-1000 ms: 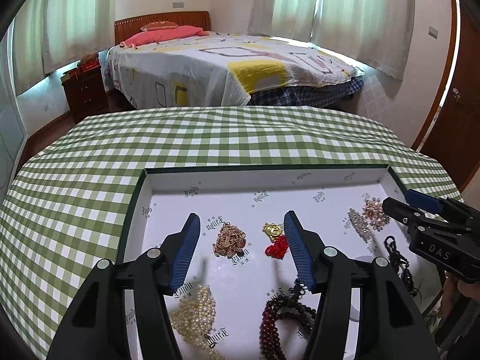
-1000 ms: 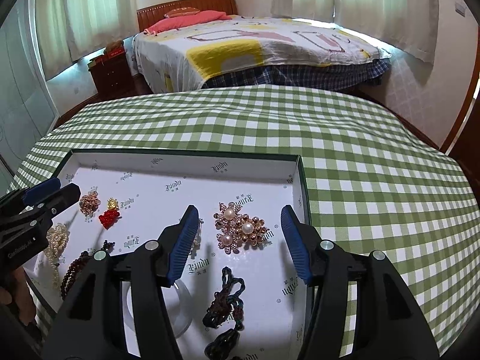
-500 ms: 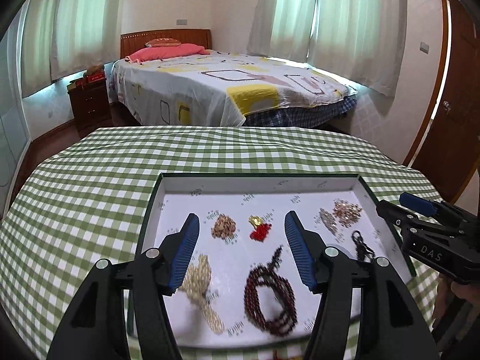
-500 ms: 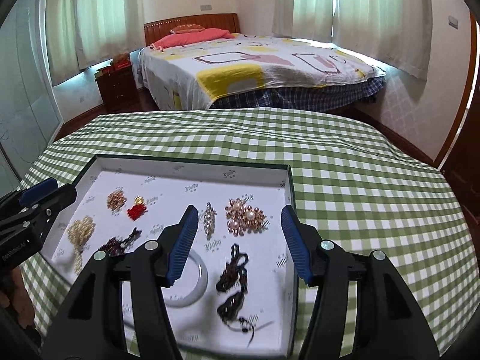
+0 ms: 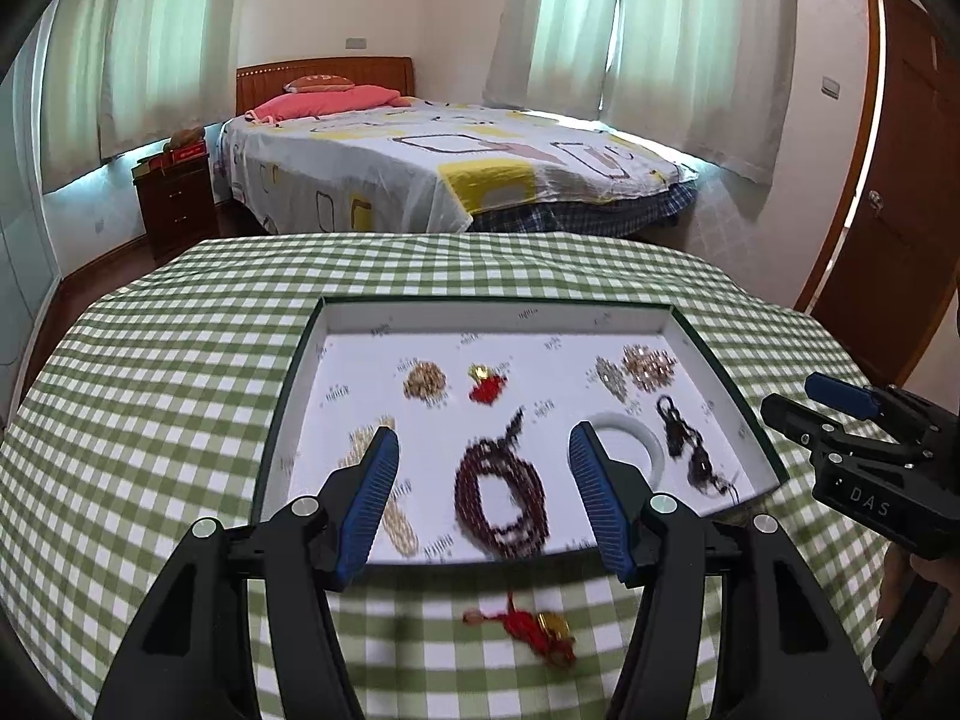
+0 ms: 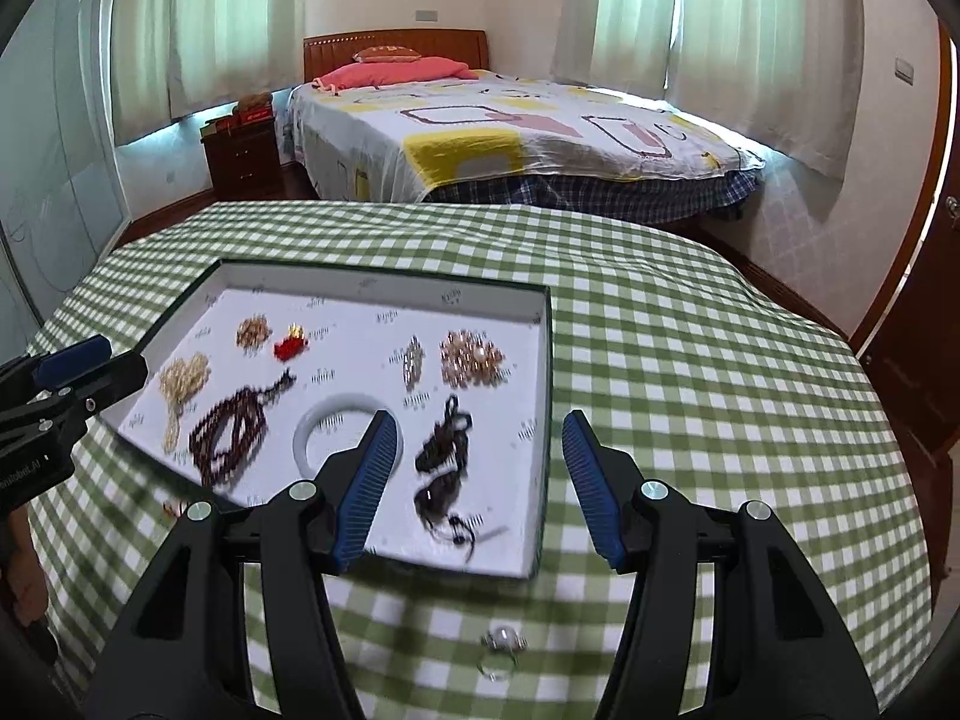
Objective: Organize jewelry
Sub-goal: 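Grasp the silver pearl ring with the right gripper while the left moves to the red tassel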
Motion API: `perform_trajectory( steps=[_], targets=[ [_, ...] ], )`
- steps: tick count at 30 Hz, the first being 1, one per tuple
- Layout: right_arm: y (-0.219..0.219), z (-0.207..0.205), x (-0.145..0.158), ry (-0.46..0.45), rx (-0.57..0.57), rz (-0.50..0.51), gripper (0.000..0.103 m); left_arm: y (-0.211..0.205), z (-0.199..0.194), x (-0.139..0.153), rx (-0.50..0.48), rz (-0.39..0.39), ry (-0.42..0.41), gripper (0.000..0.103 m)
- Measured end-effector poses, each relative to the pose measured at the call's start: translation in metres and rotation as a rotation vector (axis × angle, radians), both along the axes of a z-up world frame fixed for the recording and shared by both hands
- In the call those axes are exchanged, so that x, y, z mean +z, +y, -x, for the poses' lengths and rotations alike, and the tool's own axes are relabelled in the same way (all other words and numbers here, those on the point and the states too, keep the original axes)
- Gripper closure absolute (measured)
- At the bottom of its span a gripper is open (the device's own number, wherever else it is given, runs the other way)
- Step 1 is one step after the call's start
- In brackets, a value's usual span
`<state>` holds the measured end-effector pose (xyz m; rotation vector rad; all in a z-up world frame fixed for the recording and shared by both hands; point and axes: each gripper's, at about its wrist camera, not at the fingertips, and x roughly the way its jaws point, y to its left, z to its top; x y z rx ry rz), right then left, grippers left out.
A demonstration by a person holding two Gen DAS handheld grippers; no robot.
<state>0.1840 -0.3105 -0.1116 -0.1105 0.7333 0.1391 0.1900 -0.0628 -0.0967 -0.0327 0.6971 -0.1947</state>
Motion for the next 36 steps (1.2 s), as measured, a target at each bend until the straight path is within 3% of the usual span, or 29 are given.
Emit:
perform_trajectory(
  steps=[15,27,36],
  targets=[
    [-0.015,0.048,-0.038,0.026,-0.007,0.017,0.047,-0.001,0.035,-0.029,-0.002,-0.024,0.045,0.045],
    [-0.026,0.047,-0.066,0.101,-0.047,-0.051,0.047,0.002,0.045,-0.049,0.008,-0.026,0.094,0.045],
    [-0.023,0.043,-0.074,0.123,-0.041,-0.055,0.063,-0.003,0.043,-0.055,-0.001,-0.027,0.11,0.045]
  ],
)
